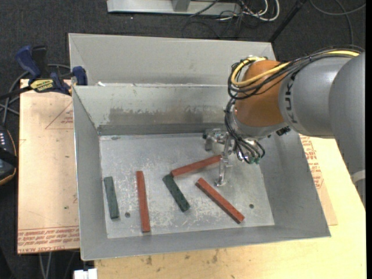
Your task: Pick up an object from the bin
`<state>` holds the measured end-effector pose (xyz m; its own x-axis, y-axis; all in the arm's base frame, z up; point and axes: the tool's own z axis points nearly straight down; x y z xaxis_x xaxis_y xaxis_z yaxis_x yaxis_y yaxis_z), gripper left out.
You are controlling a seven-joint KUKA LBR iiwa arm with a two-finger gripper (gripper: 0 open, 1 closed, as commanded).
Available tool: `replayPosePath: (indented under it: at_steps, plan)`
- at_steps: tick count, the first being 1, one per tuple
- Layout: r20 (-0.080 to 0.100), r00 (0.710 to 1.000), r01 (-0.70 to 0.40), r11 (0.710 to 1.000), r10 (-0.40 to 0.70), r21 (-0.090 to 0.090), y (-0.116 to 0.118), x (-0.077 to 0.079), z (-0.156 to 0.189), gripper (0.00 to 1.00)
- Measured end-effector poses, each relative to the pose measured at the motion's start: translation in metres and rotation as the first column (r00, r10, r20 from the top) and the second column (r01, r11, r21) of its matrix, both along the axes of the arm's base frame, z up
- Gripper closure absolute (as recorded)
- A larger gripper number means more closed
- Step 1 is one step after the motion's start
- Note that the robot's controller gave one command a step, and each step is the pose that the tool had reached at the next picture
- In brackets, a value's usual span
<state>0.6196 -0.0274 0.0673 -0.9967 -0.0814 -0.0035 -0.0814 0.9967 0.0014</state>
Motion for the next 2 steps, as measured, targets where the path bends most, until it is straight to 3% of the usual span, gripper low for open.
replayPosePath:
  at_steps: [1, 2]
  plan:
    - [0.0, 1.0, 0.0, 1.0, 0.0, -0.001, -0.001, 0.0, 0.003, 0.0]
    - [-0.003, 0.994, -0.106, 0.994, 0.106, 0.0, 0.023, -0.03, 0.003, 0.0]
